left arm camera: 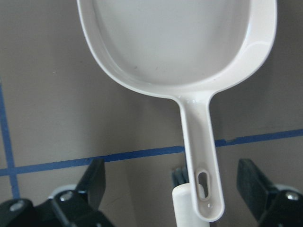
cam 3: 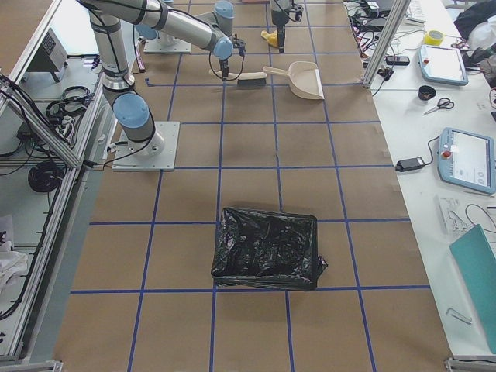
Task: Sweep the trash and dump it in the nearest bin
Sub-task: 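Grasp the white dustpan handle with the left gripper while the right gripper holds the brush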
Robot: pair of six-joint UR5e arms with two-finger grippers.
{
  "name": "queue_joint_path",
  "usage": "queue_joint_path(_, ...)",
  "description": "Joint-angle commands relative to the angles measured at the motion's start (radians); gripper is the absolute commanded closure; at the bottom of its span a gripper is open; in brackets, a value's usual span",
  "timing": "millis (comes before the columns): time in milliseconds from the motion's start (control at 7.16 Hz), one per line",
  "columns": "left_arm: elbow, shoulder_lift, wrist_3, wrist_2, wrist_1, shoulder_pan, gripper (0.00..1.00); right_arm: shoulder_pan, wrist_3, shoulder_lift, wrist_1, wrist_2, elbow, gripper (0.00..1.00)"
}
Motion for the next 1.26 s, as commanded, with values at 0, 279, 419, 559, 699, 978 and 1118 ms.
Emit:
queue_joint_path(0, -0.003, -0.05, -0.052, -0.013, 0.014, -0.052, 0.0, 0.0, 0.007, -0.003, 0.003, 0.003, -0.001, 0.48)
queue_joint_path(279, -0.006, -0.093, -0.061, -0.005, 0.015, -0.078, 0.0, 0.001, 0.041, -0.006, 0.006, 0.009, 0.002, 0.55)
queue_joint_path(419, -0.007, -0.107, -0.069, -0.005, 0.014, -0.081, 0.0, 0.003, 0.043, -0.009, 0.004, 0.009, 0.002, 0.58)
queue_joint_path(559, -0.007, -0.114, -0.064, -0.005, 0.015, -0.081, 0.0, 0.003, 0.047, -0.008, 0.006, 0.008, 0.002, 0.75)
queue_joint_path(699, -0.007, -0.114, -0.063, -0.01, 0.002, -0.081, 0.27, 0.003, 0.047, -0.008, 0.006, 0.008, -0.001, 0.83)
queue_joint_path(978, -0.006, -0.114, -0.063, -0.01, -0.005, -0.081, 0.65, 0.006, 0.061, -0.009, 0.006, 0.008, -0.002, 0.85)
queue_joint_path(1118, -0.003, -0.114, -0.061, -0.01, -0.014, -0.081, 1.0, 0.006, 0.064, -0.009, 0.004, 0.008, -0.004, 0.85)
